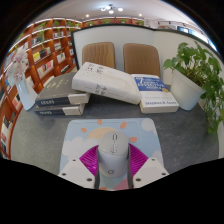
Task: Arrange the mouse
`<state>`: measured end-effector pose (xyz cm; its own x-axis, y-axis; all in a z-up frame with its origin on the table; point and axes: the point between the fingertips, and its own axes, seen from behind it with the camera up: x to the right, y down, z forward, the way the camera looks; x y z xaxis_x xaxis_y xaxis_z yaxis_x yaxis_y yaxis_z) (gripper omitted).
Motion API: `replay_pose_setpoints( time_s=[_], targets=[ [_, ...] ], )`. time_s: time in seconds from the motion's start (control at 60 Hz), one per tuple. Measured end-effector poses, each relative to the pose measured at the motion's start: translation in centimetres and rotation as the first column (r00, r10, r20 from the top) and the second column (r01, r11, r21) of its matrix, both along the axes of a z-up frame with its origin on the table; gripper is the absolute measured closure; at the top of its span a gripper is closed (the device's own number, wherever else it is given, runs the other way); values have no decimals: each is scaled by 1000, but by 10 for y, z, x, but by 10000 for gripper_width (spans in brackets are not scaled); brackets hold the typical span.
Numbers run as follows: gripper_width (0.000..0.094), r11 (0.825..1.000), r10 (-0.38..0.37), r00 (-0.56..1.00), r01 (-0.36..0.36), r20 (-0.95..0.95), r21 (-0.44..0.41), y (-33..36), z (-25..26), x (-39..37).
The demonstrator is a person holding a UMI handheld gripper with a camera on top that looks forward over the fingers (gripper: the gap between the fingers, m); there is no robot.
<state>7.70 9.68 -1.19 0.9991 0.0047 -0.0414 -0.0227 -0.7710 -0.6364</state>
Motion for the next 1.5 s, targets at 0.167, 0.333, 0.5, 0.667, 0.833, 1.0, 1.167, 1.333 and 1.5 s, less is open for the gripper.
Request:
replay_pose_setpoints(
  time_s=[0.167, 0.333, 0.5, 0.667, 0.833, 1.0, 1.167, 1.333, 1.5],
  targets=[
    [444, 1000, -6, 1000, 6, -4, -12, 0, -1, -1],
    [129, 998, 45, 997, -42, 69, -41, 0, 10, -1],
    [126, 997, 17, 997, -23, 75, 78, 3, 87, -12],
    [125, 978, -4, 997, -12, 74, 208, -21, 184, -35],
    [125, 956, -13, 998, -6, 60, 295, -64, 253, -61],
    [126, 936, -27, 998, 6, 55, 353, -108, 282, -83],
    [126, 939, -5, 998, -20, 70, 343, -147, 280, -101],
    [126, 946, 6, 997, -31, 76, 322, -174, 275, -114],
    [127, 946, 12, 998, -30, 57, 324, -184, 273, -125]
  ],
)
